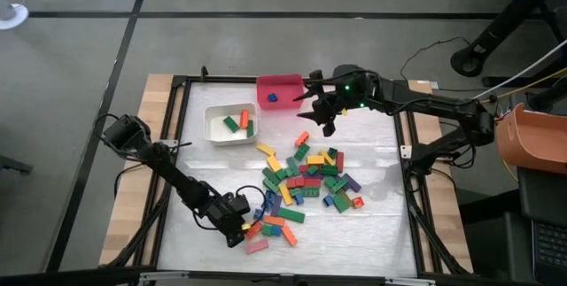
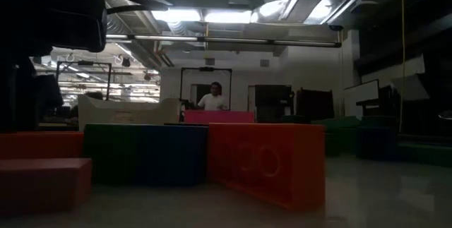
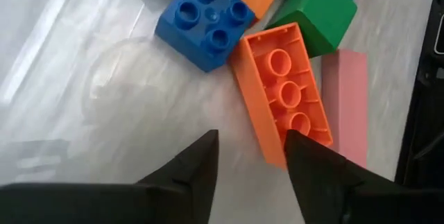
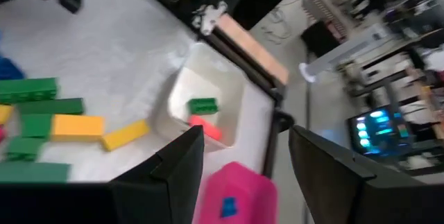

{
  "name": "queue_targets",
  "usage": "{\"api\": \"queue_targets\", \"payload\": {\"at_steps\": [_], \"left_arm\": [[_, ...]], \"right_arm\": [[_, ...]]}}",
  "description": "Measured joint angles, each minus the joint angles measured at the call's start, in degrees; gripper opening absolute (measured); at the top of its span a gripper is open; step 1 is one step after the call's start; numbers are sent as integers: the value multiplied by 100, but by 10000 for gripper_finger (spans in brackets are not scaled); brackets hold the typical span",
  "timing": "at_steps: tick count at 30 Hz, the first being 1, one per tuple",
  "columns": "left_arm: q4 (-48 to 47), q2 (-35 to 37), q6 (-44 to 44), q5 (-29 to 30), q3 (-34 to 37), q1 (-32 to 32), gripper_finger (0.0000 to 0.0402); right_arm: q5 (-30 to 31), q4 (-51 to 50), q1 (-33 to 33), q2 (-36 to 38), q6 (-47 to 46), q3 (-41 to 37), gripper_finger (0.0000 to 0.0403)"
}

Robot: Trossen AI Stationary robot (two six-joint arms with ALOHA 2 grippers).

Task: Sort blocks by size
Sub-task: Put the large orange game piece into the white bin

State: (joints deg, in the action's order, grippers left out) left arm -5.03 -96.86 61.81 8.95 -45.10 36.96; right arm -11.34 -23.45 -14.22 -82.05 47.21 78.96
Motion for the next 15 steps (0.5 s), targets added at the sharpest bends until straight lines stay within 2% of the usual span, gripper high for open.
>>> {"api": "queue_targets", "payload": {"at_steps": [7, 15], "left_arm": [[-319, -11, -237, -168, 10, -174, 83], [-241, -13, -698, -282, 26, -228, 11]], "right_arm": [[-181, -578, 0, -7, -119, 0, 209], [-181, -880, 0, -8, -117, 0, 209]]}}
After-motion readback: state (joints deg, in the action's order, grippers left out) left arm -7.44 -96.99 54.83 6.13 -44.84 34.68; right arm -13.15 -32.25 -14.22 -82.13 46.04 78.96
